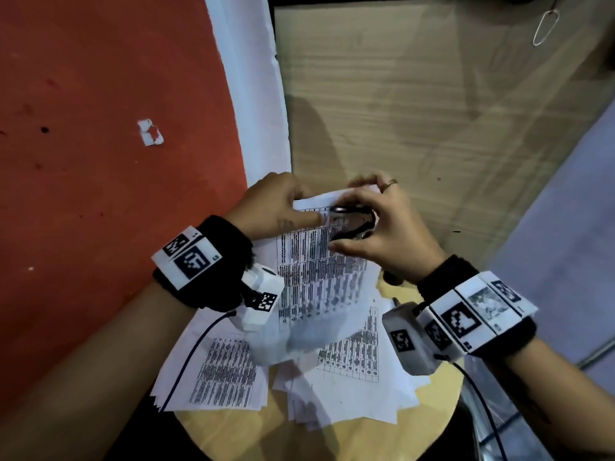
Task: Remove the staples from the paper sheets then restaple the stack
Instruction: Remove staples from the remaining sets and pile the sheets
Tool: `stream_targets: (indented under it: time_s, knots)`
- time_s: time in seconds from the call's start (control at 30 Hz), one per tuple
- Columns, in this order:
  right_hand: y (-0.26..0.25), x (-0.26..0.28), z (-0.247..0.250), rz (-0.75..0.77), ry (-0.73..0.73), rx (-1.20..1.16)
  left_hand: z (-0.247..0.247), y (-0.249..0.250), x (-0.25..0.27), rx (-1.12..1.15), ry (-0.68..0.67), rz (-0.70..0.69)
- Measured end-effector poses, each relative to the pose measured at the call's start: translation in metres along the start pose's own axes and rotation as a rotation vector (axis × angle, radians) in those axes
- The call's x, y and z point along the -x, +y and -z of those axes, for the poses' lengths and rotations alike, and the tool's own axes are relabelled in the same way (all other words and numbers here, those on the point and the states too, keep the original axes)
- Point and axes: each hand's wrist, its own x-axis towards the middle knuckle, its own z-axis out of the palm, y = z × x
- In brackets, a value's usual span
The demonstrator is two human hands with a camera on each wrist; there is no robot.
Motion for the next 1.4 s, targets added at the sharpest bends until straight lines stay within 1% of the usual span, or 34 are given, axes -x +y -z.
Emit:
stream_targets:
  time_s: [0.07,0.2,0.3,0.53,0.63,0.83,0.97,1.07,1.2,1.3,1.4]
  knots:
    - [0.000,0.004,-0.004,0.117,0.105,0.054,0.002,0.002,0.000,0.075,-0.007,-0.011]
    - [-0.003,0.004,-0.009,0.319,0.138,0.273,0.006,0.009,0.001,0.238,-0.036,0.031]
    - [-0.007,0.001,-0.007,0.378,0.153,0.306,0.010,0.013,0.002,0.347,-0.060,0.046]
    - [-0.013,-0.003,-0.002,0.418,0.134,0.328,0.011,0.017,0.003,0.407,-0.112,0.034]
    - [-0.015,-0.004,-0.002,0.426,0.128,0.381,0.011,0.020,0.004,0.442,-0.091,0.050]
    - [-0.015,-0.007,-0.002,0.430,0.116,0.446,0.012,0.022,0.003,0.388,-0.059,0.065]
    - [-0.014,-0.009,-0.003,0.423,0.092,0.455,0.013,0.020,0.003,0.479,-0.091,0.044]
    - [-0.013,-0.010,-0.003,0.420,0.080,0.473,0.013,0.018,0.004,0.519,-0.146,0.033]
    - [-0.013,-0.010,-0.002,0.448,0.096,0.484,0.013,0.017,0.006,0.555,-0.155,0.081]
    - [-0.012,-0.011,-0.002,0.479,0.105,0.495,0.013,0.015,0.005,0.587,-0.156,0.080]
    - [-0.010,-0.012,-0.003,0.444,0.129,0.464,0.013,0.012,0.003,0.588,-0.149,0.066]
